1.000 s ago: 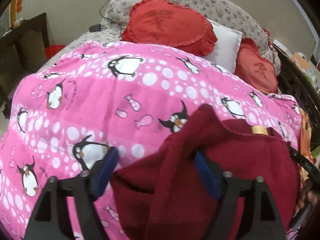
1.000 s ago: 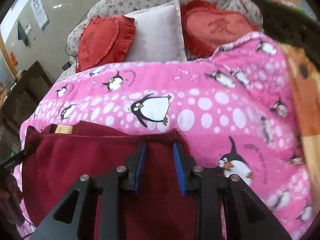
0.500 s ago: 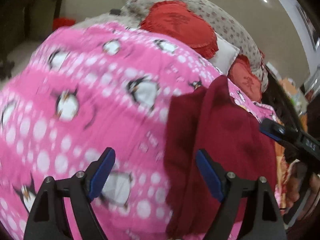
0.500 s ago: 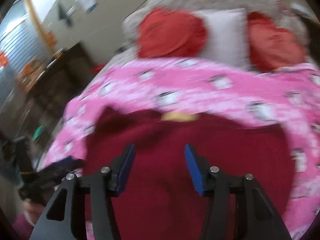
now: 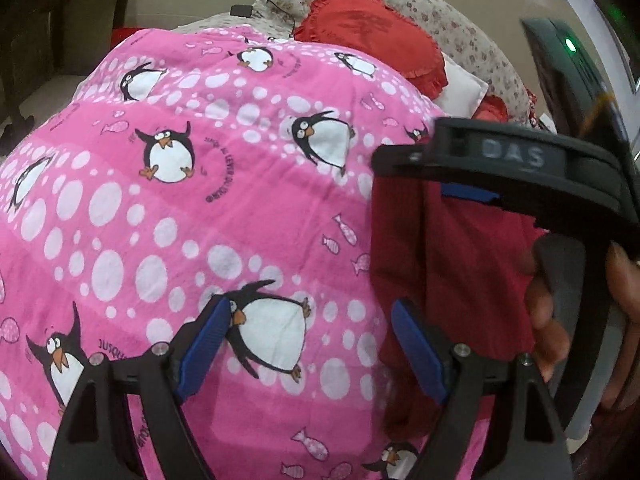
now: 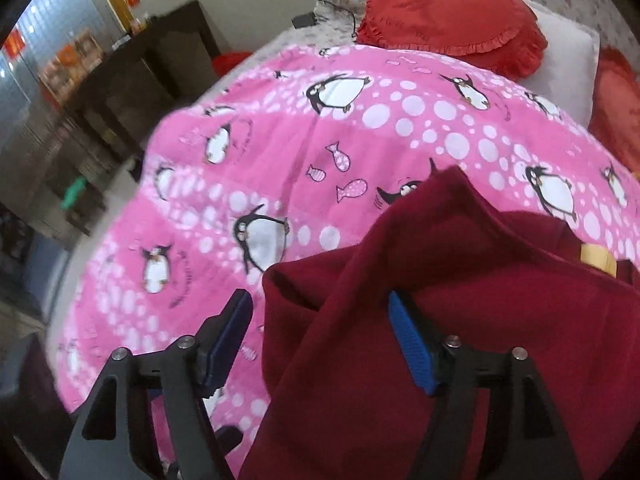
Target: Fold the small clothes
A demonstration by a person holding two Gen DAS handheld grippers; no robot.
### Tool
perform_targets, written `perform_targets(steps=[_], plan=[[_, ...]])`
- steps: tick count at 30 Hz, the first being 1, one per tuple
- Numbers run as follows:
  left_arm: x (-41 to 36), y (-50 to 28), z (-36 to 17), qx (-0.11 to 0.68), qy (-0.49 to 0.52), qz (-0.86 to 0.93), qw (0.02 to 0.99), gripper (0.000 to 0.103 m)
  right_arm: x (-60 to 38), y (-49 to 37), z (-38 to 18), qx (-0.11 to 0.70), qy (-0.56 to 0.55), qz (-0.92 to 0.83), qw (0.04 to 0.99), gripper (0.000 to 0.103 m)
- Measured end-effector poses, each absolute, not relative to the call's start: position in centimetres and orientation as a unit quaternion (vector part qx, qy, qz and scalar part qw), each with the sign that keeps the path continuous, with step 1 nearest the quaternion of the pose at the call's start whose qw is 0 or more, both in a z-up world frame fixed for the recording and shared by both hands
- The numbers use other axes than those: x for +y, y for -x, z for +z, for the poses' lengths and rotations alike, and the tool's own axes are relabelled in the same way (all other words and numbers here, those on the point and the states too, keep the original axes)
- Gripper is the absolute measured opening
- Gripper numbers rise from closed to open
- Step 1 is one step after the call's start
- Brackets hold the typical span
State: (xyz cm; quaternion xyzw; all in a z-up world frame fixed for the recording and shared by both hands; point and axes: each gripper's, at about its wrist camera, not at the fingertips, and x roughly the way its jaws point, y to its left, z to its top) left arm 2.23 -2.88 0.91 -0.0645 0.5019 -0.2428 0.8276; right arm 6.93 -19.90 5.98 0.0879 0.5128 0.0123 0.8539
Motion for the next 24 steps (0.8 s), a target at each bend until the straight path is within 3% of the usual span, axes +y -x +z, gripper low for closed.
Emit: perform_targets(steps=[5, 11, 18, 20, 24], plan=[[-3.0, -2.0, 0.8, 0.499, 0.054, -0.242, 0.83, 0.086, -17.3, -7.6, 5.0, 0.531, -0.008, -0.016, 0.847, 0.066], [-3.0, -2.0, 0.8, 0.499, 0.052, -0.24, 0.831, 0.086, -17.5, -7.6, 4.8, 0.531, -0.002, -0.027, 0.847, 0.063], [-3.5, -1.8, 0.8, 0.498, 0.038, -0.235, 0.834, 0.086, -19.5, -6.4, 6.0, 0.519, -0.019, -0.014, 0.854, 0.006], [-3.7, -1.8, 0.9, 0.499, 0.031, -0.237, 0.833, 0.086, -20.4, -6.0, 6.4, 0.518, -0.044, 0.003, 0.854, 0.0], [-3.1, -2.6, 1.9, 0.498, 0.042, -0.253, 0.828, 0.086, -22.6, -4.8, 7.6, 0.503, -0.107, 0.04, 0.857, 0.0]])
